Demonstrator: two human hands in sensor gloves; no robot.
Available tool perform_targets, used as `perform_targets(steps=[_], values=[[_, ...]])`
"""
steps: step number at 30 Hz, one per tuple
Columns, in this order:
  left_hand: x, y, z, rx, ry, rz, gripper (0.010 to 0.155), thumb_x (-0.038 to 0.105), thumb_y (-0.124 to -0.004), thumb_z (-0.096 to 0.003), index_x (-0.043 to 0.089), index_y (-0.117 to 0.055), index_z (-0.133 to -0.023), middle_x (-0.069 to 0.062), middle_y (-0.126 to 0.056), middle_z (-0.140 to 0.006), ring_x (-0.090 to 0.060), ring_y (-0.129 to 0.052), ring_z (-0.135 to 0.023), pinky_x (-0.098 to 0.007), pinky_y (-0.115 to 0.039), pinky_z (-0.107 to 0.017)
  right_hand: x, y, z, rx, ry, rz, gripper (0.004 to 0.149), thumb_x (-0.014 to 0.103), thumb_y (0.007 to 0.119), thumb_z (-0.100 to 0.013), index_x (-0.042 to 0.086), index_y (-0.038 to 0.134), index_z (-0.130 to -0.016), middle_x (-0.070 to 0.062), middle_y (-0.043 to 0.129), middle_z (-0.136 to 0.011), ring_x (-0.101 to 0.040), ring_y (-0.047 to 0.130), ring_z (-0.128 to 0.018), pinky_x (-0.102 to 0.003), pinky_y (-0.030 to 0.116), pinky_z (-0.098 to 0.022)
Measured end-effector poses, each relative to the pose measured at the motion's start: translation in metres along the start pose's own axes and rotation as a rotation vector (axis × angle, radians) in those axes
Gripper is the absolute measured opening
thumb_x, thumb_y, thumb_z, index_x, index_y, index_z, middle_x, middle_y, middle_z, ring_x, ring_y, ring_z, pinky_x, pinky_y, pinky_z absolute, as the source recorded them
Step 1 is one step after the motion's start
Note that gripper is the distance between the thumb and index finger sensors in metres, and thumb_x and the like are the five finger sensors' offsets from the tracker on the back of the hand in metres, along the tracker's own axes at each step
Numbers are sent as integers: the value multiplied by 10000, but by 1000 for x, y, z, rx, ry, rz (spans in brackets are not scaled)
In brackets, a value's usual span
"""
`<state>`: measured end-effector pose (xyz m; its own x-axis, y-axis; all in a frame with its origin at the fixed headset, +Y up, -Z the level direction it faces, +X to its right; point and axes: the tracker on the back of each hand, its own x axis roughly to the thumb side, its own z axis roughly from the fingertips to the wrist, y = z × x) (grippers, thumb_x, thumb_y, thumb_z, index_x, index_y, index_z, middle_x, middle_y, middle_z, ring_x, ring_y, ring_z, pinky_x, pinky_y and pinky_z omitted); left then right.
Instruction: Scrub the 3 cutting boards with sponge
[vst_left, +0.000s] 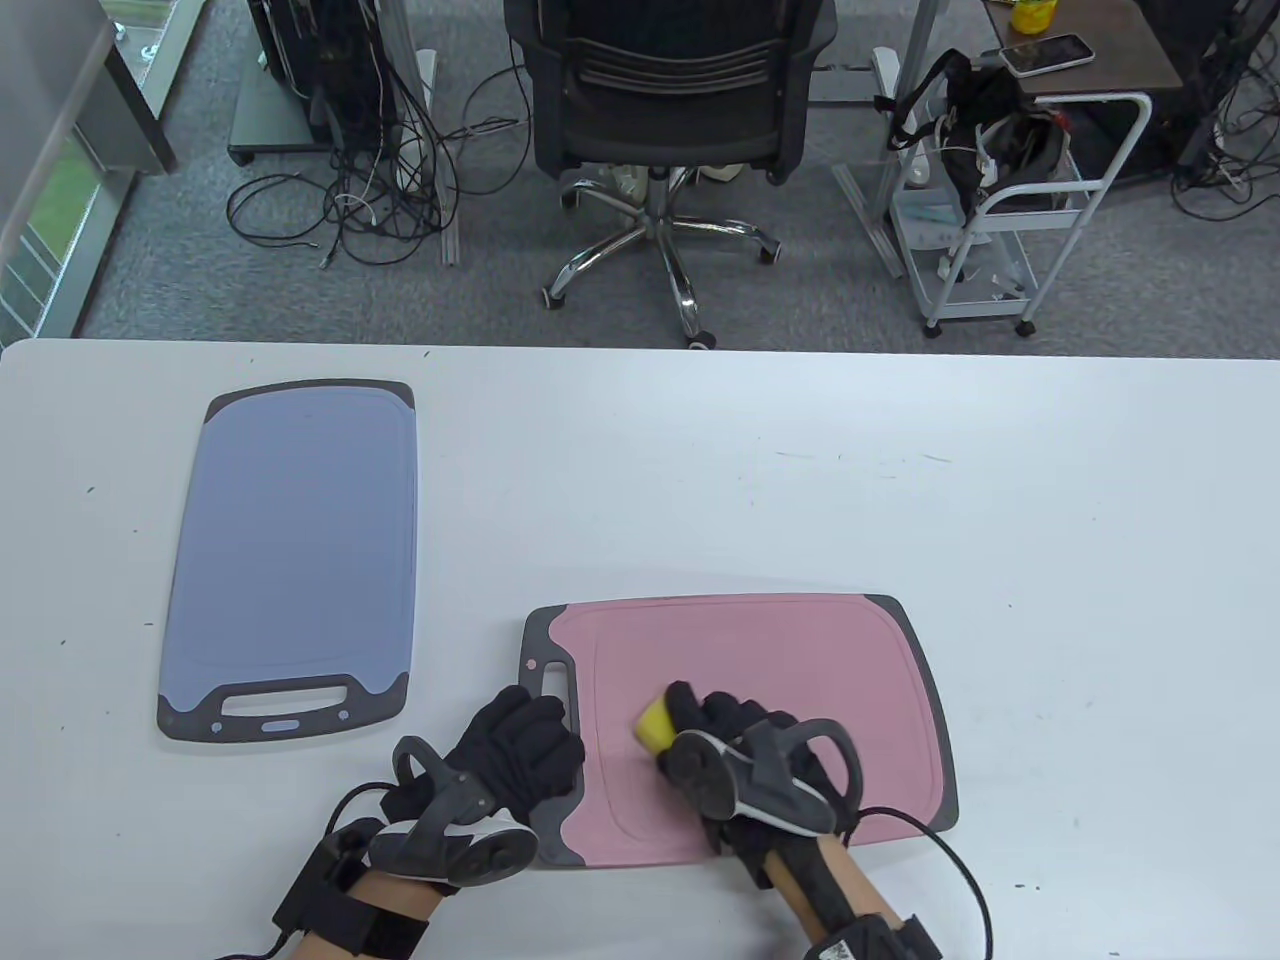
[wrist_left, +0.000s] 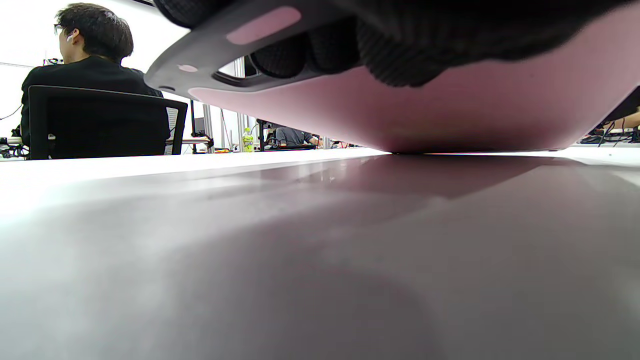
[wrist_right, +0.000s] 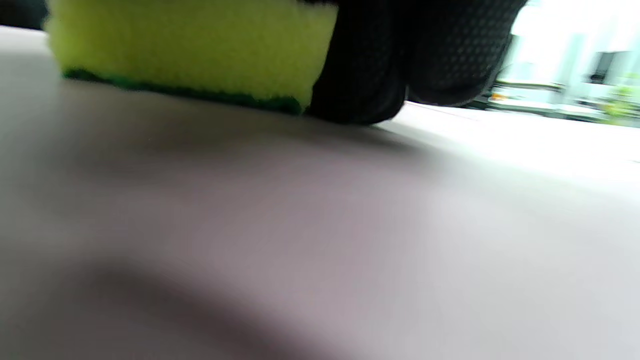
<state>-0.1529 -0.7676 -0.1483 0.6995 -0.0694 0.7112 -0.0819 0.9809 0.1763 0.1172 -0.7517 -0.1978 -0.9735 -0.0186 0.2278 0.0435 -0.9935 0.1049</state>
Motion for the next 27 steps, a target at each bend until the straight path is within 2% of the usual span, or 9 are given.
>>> perform_targets(steps=[6,9,12,14,17,21,23,25,27], values=[[0,0,0,2,-1,-2,475,401,-801,-588,274,-555,-974,42,-708,-975,-261,-691,-1044,-577,-561,-776,-126,19,7,66,484,-68,684,530,696,-484,147,609,-1044,-121,772,-841,-249,872,-601,-475,754,-515],[0,0,0,-1,-1,-1,476,401,-799,-588,273,-552,-975,42,-706,-975,-261,-687,-1045,-578,-556,-777,-138,22,13,42,521,-177,684,521,725,-485,133,625,-1040,-136,770,-831,-255,867,-592,-482,749,-509],[0,0,0,-4,-1,0,475,401,-796,-587,272,-553,-974,41,-705,-975,-264,-687,-1045,-579,-556,-778,-111,18,4,56,414,-9,686,519,682,-493,99,613,-1030,-145,780,-818,-244,882,-578,-467,767,-502],[0,0,0,-5,0,2,476,401,-797,-586,272,-553,-975,40,-706,-974,-264,-687,-1044,-579,-557,-777,-77,11,-1,43,257,-7,688,527,679,-495,107,605,-1035,-137,778,-819,-239,883,-578,-464,769,-503],[0,0,-1,-5,-1,0,474,401,-798,-587,272,-557,-973,42,-710,-973,-263,-692,-1043,-578,-562,-777,2,1,1,-7,-38,-88,695,528,703,-485,110,614,-1032,-142,778,-811,-243,880,-566,-472,763,-499],[0,0,-1,-8,-2,-5,475,403,-804,-583,273,-562,-971,42,-716,-969,-262,-701,-1039,-576,-570,-775,99,-12,23,-58,-391,46,691,544,658,-484,149,579,-1045,-112,759,-835,-222,872,-591,-460,764,-524],[0,0,-1,-8,-2,-4,469,402,-808,-583,272,-564,-963,42,-718,-969,-262,-705,-1038,-576,-573,-774,109,-13,27,-89,-365,78,696,531,662,-477,115,605,-1032,-118,779,-821,-234,886,-579,-471,772,-512],[-1,0,-1,-11,-2,3,472,402,-809,-584,272,-562,-966,43,-717,-970,-262,-701,-1040,-577,-570,-775,96,-11,24,-62,-359,61,694,569,627,-488,176,561,-1056,-77,749,-845,-185,865,-592,-434,771,-521],[0,0,-1,-14,-6,0,477,404,-808,-584,273,-562,-970,40,-716,-970,-262,-699,-1040,-579,-568,-775,73,-7,21,-63,-273,-55,687,548,681,-473,177,602,-1046,-100,767,-827,-205,865,-566,-455,765,-501]])
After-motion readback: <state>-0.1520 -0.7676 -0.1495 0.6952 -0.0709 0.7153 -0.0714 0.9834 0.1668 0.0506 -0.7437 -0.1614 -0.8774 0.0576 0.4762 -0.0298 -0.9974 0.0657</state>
